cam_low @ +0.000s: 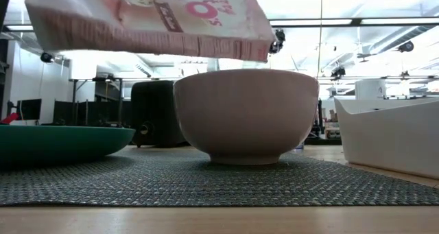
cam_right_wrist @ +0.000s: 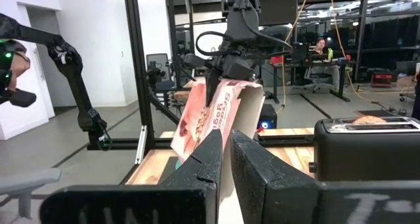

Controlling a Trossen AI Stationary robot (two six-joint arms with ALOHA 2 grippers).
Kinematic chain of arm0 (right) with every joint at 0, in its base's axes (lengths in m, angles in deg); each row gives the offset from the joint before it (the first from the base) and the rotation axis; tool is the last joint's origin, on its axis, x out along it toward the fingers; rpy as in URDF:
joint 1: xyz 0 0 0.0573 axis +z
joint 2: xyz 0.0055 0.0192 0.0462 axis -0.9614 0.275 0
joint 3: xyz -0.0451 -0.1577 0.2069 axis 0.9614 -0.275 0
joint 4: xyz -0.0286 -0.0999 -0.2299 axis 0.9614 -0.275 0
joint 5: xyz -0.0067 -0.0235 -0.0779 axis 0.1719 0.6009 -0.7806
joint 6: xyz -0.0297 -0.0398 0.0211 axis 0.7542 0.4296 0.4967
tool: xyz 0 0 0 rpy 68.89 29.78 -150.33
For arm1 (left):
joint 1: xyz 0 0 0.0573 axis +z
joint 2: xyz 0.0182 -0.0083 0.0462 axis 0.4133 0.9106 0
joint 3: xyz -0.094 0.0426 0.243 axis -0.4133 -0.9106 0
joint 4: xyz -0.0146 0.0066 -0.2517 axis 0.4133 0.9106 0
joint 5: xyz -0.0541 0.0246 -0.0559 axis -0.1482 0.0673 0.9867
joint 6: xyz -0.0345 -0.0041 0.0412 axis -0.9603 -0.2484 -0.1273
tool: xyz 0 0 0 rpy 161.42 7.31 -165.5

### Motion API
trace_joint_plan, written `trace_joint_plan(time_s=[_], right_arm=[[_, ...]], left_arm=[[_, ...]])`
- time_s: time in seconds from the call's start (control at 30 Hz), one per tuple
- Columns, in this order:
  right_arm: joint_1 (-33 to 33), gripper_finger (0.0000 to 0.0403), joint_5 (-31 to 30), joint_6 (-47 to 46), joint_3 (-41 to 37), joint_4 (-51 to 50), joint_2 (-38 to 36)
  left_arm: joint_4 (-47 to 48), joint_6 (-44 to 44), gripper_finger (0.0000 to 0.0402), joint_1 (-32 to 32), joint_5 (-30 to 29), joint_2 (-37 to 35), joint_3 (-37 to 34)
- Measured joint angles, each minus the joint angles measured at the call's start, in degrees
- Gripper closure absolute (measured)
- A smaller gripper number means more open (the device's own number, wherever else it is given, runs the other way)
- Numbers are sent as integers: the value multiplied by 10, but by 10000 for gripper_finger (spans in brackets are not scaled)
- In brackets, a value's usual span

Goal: Arrange a breakfast setting
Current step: Pour the cereal into the white bowl

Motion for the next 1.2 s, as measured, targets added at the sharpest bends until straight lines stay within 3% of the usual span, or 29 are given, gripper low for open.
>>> trace_joint_plan(time_s=[0.63,0.73,0.87,0.97,1.07,1.2], right_arm=[[0,380,0,0,0,0,0],[0,380,0,0,0,0,0],[0,380,0,0,0,0,0],[0,380,0,0,0,0,0],[0,380,0,0,0,0,0],[0,380,0,1,0,0,0]], left_arm=[[1,-49,402,-5,-20,1,8],[-1,-40,402,-3,6,3,7],[1,-91,402,-9,-1,1,7],[-1,-70,402,-17,35,1,7],[1,-105,402,-19,6,-7,7],[-2,-102,402,-20,55,-7,-3]])
